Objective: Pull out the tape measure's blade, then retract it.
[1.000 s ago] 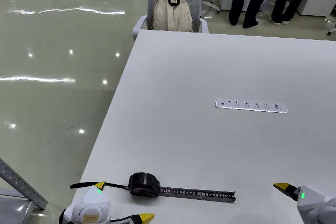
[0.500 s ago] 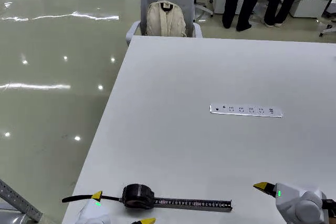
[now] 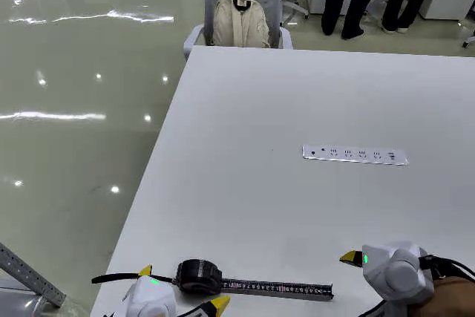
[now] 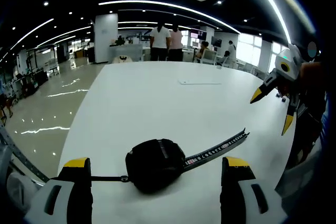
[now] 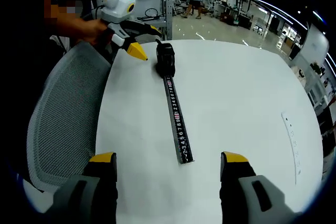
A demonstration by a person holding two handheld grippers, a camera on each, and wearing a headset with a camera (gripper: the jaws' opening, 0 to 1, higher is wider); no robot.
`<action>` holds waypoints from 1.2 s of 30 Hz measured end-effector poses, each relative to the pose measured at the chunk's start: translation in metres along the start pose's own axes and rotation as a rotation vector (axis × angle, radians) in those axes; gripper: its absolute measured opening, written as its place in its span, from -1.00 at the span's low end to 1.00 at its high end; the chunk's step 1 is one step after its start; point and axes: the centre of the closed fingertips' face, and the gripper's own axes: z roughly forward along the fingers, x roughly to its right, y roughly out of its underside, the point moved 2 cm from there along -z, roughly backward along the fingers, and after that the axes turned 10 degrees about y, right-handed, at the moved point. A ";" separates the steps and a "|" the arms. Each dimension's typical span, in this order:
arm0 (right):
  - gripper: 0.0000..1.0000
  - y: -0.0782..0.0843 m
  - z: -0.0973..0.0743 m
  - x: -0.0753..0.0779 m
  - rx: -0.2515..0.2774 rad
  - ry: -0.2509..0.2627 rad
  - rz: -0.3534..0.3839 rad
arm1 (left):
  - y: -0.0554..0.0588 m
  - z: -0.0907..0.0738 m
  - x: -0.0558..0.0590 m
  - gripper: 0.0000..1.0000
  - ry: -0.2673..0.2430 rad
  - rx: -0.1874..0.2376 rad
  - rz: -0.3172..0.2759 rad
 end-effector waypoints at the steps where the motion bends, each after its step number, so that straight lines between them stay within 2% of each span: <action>1: 0.62 0.000 0.001 0.000 -0.004 -0.011 0.000 | 0.000 0.001 -0.001 1.00 -0.009 -0.005 -0.005; 3: 0.54 0.000 0.004 0.001 -0.014 -0.029 -0.006 | 0.001 0.004 -0.003 1.00 -0.019 -0.009 -0.026; 6: 0.56 -0.001 0.009 0.005 -0.028 -0.031 -0.020 | 0.001 0.008 -0.003 1.00 -0.025 -0.003 -0.049; 17: 0.48 -0.006 0.016 0.016 -0.049 -0.039 -0.045 | -0.004 0.013 -0.004 1.00 -0.043 0.017 -0.063; 18: 0.47 -0.005 0.024 0.018 -0.066 -0.046 -0.052 | -0.004 0.017 -0.004 1.00 -0.048 0.018 -0.075; 24: 0.36 0.002 0.033 0.017 -0.099 -0.055 -0.070 | -0.001 0.020 -0.004 1.00 -0.049 0.012 -0.076; 28: 0.30 0.010 0.045 0.016 -0.131 -0.081 -0.060 | 0.003 0.022 -0.008 1.00 -0.066 0.009 -0.083; 36: 0.27 0.015 0.052 0.015 -0.146 -0.088 -0.068 | 0.006 0.023 -0.008 1.00 -0.071 0.001 -0.083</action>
